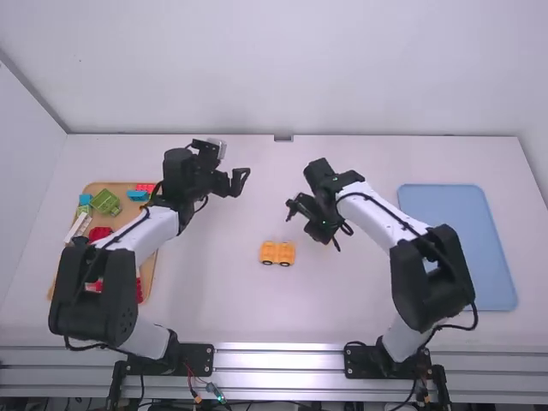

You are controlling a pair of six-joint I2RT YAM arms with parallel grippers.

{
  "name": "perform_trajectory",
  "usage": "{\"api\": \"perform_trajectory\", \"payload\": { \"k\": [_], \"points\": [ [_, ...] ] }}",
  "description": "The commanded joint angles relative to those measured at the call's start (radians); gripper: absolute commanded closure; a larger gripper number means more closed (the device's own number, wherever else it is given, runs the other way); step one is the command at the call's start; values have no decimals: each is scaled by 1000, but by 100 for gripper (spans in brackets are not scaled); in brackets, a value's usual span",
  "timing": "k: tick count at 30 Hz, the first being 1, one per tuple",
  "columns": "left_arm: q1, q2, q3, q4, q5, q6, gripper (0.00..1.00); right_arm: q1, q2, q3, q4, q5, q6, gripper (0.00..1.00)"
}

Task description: Assemble lego blocks to make yellow taxi

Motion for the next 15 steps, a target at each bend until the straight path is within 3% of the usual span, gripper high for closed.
{"api": "perform_trajectory", "payload": {
  "k": [1, 8, 15],
  "points": [
    [-2, -104, 7, -38, -27, 117, 1, 23, 43, 46, -6, 32, -109, 96],
    [37, -263, -48, -116, -26, 131, 1, 59, 145, 45, -6, 61, -172, 92],
    [68, -354, -136, -34, -26, 130, 1, 92, 230, 45, -18, 61, -220, 91]
  ]
}}
